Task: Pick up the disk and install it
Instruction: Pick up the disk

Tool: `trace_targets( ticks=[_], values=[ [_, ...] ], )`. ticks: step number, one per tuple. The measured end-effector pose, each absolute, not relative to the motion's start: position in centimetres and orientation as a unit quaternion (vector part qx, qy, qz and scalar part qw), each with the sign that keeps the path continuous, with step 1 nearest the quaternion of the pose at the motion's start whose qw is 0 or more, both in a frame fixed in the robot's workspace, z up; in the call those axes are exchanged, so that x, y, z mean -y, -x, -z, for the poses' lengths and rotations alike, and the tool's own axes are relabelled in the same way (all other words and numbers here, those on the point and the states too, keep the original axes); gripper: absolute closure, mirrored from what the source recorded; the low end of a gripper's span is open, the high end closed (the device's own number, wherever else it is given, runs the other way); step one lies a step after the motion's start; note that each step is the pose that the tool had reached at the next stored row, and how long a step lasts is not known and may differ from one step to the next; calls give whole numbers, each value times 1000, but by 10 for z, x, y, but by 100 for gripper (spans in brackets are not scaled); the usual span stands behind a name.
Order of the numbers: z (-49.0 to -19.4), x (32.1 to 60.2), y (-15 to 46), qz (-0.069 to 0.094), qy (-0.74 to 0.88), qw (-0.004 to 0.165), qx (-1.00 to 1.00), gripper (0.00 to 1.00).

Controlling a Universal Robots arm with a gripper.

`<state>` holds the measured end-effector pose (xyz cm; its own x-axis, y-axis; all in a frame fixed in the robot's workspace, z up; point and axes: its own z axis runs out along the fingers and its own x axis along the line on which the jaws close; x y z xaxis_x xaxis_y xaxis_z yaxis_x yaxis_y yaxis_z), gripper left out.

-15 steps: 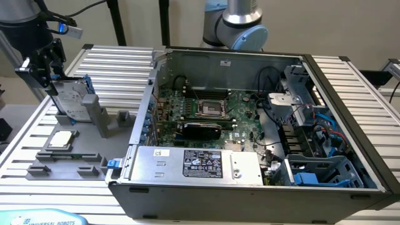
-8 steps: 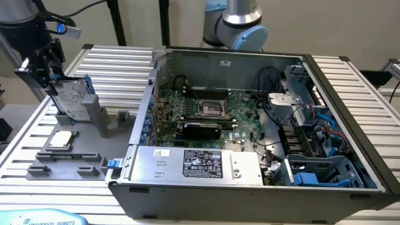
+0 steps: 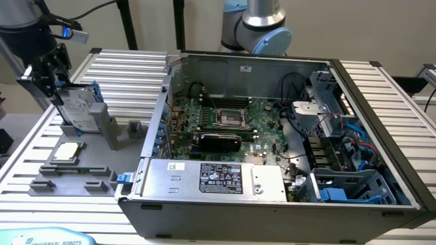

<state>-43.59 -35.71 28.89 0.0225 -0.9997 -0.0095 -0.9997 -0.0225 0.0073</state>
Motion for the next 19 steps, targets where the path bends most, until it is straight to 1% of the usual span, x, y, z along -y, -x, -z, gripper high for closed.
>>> trace_targets(
  ticks=[5,7,8,13,14,15,16,19],
  values=[
    [-287,357,436,-6,715,2,-699,40],
    [-286,357,436,-6,715,2,-699,42],
    [-286,357,436,-6,716,2,-699,49],
    [-285,357,436,-6,716,2,-698,49],
    [-285,357,436,-6,716,2,-698,52],
    [-285,357,436,-6,716,2,-698,52],
    [-285,357,436,-6,716,2,-698,59],
    [-285,357,436,-6,716,2,-698,59]
  ],
)
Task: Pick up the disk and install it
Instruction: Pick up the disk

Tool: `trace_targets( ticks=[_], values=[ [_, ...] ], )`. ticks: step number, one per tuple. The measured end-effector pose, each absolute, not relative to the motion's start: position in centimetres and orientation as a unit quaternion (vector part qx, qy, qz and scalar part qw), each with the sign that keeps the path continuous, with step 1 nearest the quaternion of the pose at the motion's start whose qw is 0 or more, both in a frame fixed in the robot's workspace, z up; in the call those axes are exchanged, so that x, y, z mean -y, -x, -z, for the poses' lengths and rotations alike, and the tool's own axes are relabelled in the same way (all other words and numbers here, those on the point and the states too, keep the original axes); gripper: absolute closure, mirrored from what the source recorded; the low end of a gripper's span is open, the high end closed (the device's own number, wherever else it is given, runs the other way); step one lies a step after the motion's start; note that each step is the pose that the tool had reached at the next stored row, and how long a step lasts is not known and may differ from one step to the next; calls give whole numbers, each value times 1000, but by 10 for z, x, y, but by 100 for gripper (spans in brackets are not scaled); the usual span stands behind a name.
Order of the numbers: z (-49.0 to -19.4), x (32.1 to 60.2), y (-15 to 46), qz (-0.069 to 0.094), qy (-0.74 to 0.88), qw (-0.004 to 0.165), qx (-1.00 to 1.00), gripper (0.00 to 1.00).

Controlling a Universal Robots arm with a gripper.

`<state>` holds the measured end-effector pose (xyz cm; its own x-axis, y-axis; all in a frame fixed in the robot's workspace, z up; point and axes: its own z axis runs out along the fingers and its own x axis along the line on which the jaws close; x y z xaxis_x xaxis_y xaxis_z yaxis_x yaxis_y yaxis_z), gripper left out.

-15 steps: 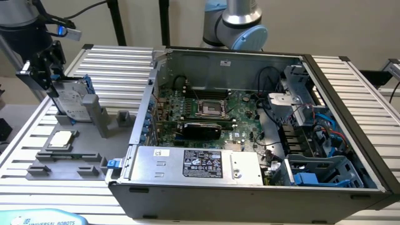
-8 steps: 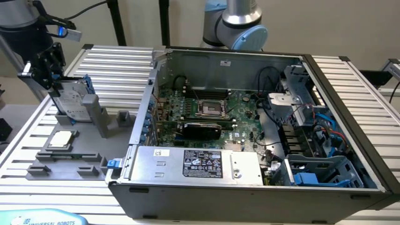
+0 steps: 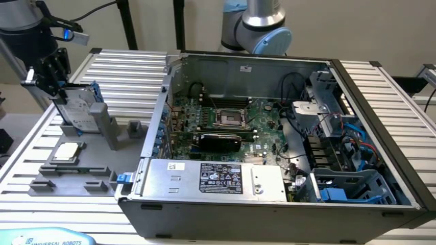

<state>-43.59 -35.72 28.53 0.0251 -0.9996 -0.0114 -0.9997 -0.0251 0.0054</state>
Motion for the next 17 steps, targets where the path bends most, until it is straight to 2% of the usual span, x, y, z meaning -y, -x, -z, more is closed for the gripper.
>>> trace_targets(
  ticks=[2,3,17],
  values=[
    [-285,357,436,-6,716,2,-698,61],
    [-285,357,436,-6,716,2,-698,67],
    [-285,362,436,-6,716,2,-698,67]
  ],
)
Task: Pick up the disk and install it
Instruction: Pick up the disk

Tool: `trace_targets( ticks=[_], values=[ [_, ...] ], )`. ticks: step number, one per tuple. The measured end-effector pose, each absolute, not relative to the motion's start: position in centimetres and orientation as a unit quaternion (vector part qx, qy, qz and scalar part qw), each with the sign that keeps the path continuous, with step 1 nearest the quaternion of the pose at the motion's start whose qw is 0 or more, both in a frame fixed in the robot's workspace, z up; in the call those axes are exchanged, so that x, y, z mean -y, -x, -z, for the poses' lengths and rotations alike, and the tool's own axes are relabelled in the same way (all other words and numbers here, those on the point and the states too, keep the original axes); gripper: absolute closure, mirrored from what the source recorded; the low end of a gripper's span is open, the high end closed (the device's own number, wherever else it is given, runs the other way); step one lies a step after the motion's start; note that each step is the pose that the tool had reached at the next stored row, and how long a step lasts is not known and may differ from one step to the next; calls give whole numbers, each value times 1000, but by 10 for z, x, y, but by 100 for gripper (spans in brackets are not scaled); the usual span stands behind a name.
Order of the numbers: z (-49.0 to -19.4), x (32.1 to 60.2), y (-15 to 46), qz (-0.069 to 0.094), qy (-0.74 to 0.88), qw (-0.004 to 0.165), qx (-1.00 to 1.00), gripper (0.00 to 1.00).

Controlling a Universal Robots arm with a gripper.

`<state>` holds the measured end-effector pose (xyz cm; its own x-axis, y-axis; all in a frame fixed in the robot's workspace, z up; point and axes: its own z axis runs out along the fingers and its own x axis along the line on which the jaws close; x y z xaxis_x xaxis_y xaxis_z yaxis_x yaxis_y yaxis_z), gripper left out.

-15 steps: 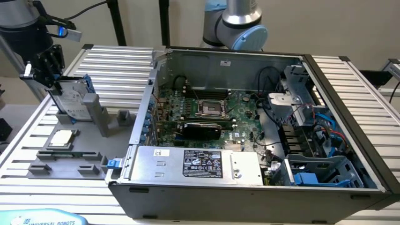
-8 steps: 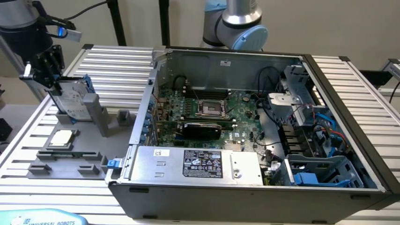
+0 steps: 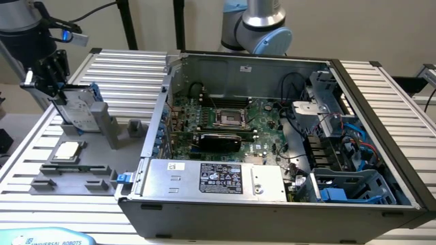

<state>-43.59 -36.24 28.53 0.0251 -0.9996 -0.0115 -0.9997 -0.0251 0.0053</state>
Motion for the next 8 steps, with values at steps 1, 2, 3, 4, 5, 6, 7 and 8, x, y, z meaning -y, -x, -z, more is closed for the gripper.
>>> trace_targets(
  ticks=[1,2,3,4,5,6,7,8],
  values=[
    [-285,363,436,-6,716,2,-698,67],
    [-285,363,436,-6,716,2,-698,67],
    [-285,363,436,-6,716,2,-698,67],
    [-285,364,436,-6,716,2,-698,67],
    [-285,364,436,-6,716,2,-698,67],
    [-285,364,436,-6,716,2,-698,67],
    [-285,364,436,-6,716,2,-698,67],
    [-285,364,436,-6,716,2,-698,67]
  ],
)
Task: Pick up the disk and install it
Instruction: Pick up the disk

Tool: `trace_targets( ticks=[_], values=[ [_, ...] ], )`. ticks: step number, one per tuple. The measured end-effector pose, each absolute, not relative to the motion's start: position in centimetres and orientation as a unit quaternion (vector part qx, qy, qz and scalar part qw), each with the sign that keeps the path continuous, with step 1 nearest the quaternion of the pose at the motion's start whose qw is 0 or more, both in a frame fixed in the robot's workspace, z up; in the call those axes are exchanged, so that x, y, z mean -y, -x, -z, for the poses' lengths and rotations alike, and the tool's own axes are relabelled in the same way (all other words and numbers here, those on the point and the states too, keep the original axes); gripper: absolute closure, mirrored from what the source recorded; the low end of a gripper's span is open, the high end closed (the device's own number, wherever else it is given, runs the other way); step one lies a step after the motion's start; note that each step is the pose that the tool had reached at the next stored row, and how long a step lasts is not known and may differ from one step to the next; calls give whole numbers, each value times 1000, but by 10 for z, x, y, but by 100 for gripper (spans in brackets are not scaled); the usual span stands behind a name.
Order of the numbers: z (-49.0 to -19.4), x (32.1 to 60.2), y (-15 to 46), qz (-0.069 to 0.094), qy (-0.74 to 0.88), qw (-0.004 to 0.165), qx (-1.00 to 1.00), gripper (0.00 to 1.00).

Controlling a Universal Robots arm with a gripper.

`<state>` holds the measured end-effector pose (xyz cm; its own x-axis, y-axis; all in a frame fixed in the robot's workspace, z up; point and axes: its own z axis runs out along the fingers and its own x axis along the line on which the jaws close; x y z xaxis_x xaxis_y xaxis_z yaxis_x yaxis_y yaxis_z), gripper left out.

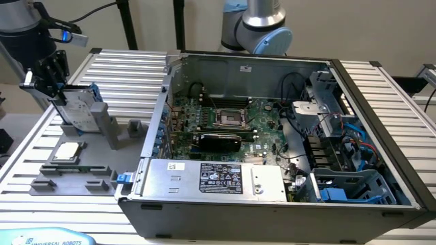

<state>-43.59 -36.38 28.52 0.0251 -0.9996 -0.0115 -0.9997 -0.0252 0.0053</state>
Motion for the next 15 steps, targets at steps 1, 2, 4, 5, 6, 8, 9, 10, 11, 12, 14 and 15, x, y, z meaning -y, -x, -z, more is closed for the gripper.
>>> trace_targets(
  ticks=[1,2,4,5,6,8,9,10,11,12,14,15],
  values=[
    [-285,364,436,-6,716,2,-698,67],
    [-285,364,436,-6,716,2,-698,67],
    [-285,364,436,-6,716,2,-698,67],
    [-285,364,436,-6,716,2,-698,67],
    [-285,364,436,-6,716,2,-698,67],
    [-285,364,436,-6,716,2,-698,67],
    [-285,364,436,-6,716,2,-698,67],
    [-285,364,436,-6,716,2,-698,67],
    [-285,364,436,-6,716,2,-698,67],
    [-286,364,436,-6,716,2,-698,67],
    [-288,364,436,-6,716,2,-698,67],
    [-291,364,436,-6,716,2,-698,67]
  ],
)
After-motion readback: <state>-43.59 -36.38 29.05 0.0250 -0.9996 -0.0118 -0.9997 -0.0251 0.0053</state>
